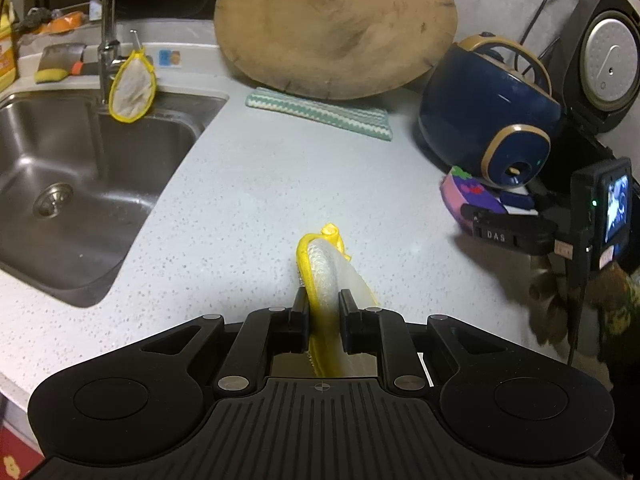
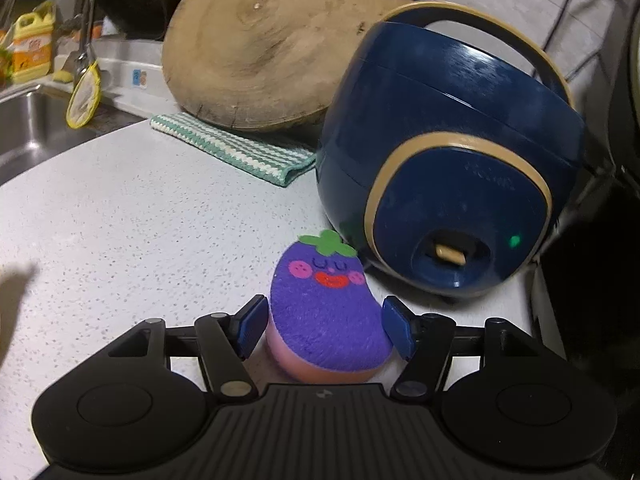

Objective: Collect trash
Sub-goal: 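Grasp the purple eggplant sponge with the right tool while the left tool holds the scrubber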

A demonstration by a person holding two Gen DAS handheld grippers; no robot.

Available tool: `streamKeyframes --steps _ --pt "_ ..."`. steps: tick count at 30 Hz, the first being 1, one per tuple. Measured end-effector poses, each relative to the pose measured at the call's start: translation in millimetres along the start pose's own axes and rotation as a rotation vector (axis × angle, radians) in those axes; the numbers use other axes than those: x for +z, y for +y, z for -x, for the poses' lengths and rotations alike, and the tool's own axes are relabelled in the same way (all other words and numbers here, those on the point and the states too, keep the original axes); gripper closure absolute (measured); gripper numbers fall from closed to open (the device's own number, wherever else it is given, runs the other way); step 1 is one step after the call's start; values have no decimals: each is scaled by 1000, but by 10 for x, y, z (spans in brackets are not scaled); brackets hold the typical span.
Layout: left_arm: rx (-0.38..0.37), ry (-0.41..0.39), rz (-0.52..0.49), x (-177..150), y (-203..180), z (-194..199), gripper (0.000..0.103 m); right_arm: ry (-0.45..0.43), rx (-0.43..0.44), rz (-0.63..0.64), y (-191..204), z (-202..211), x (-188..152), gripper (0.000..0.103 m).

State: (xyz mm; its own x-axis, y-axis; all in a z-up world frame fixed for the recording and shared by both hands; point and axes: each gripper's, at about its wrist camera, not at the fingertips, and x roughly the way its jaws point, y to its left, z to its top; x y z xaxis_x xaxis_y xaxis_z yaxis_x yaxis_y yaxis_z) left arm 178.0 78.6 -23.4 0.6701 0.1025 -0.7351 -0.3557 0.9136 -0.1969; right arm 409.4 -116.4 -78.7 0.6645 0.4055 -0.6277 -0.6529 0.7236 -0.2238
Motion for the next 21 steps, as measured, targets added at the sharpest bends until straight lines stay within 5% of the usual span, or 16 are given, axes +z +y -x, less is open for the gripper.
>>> streamKeyframes --steps 9,21 --pt "-19 15 -17 -25 -14 -31 85 43 51 -85 -197 -149 -38 28" --pt "-51 29 -23 -4 -28 -122 85 47 145 -190 -161 226 -135 34"
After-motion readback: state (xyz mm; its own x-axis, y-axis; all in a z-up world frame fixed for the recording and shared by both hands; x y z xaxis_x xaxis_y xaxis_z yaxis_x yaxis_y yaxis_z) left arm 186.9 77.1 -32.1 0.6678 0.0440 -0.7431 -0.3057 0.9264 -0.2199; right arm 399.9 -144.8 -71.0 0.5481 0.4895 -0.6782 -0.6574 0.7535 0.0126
